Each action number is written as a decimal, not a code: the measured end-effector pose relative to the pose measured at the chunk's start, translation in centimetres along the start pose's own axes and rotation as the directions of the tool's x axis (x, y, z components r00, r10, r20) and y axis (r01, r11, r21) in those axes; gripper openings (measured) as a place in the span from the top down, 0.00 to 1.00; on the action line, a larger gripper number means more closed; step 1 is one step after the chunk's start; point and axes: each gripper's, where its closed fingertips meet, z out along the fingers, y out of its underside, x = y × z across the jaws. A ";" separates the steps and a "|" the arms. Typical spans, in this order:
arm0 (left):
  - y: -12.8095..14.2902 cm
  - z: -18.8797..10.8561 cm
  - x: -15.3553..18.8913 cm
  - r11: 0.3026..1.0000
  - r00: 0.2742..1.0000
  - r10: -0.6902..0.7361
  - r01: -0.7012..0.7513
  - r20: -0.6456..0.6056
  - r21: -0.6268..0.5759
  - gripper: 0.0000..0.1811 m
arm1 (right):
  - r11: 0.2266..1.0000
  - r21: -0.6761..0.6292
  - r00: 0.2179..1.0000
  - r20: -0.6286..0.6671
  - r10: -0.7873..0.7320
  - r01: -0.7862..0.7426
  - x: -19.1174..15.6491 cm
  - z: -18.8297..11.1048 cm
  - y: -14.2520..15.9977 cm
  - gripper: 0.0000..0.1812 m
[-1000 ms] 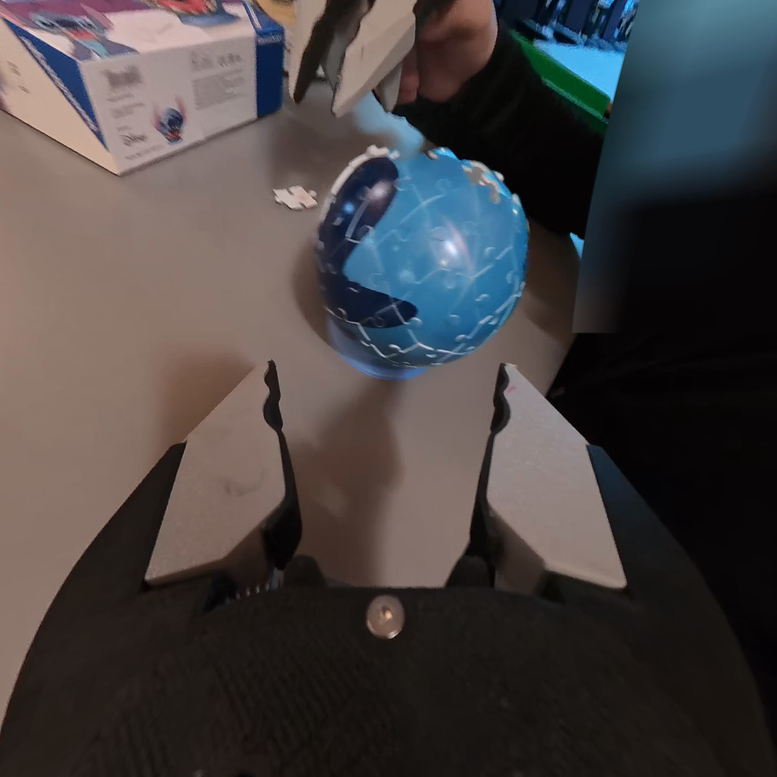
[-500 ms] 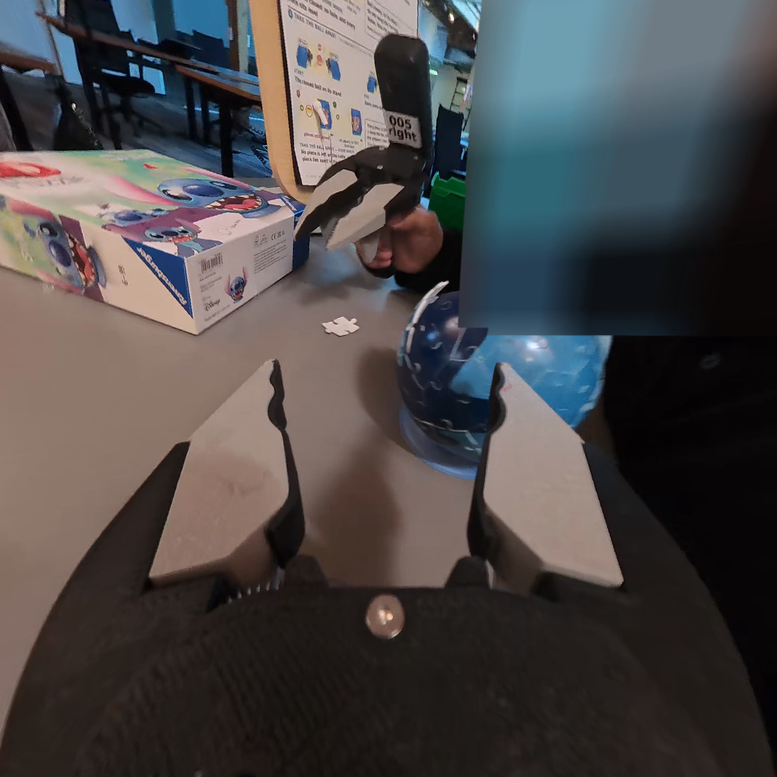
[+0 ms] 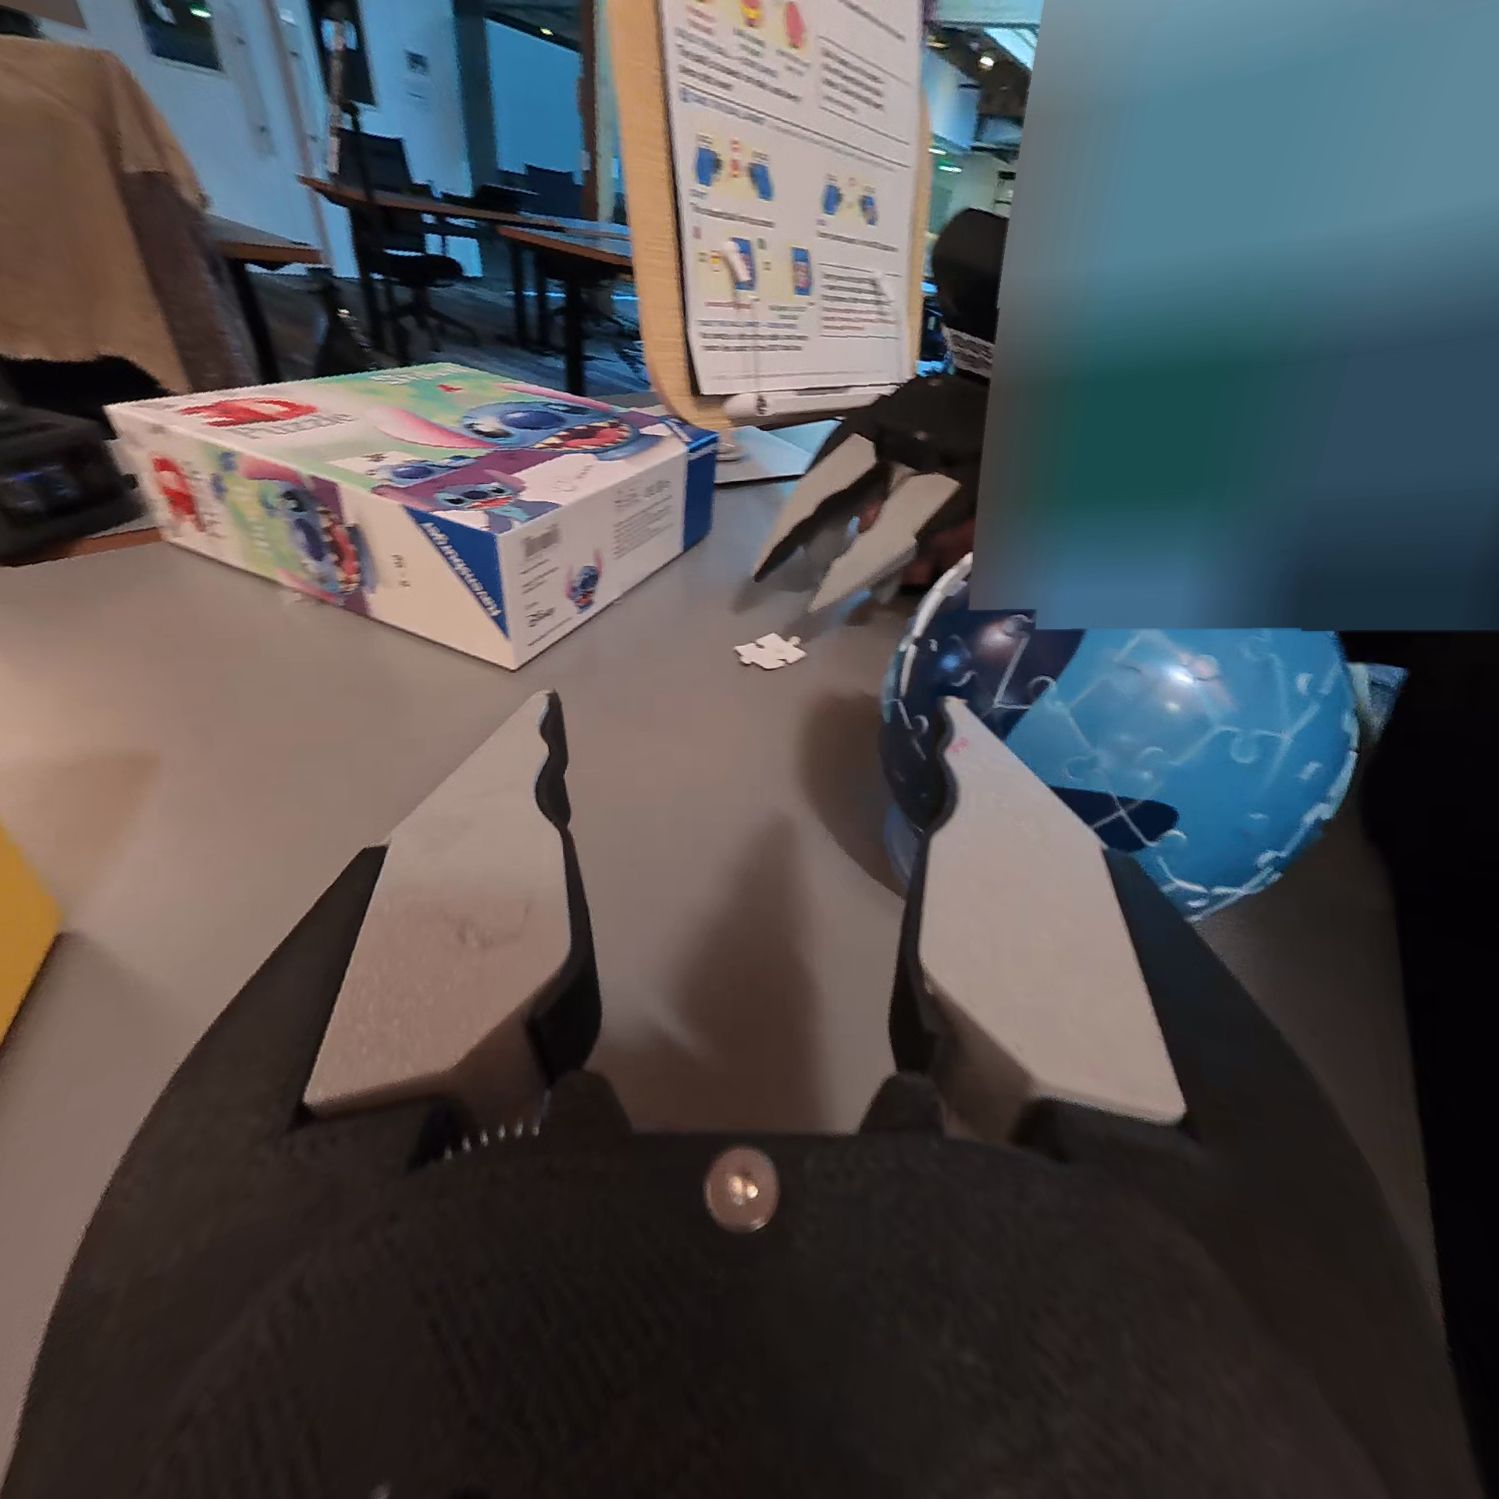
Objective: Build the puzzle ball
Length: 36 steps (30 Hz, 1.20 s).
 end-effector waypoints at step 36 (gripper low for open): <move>0.2 -1.3 -3.0 0.998 0.971 0.066 -0.062 0.230 -0.026 0.56 | 0.972 -0.165 0.984 0.030 0.176 -0.169 0.7 1.1 2.5 0.73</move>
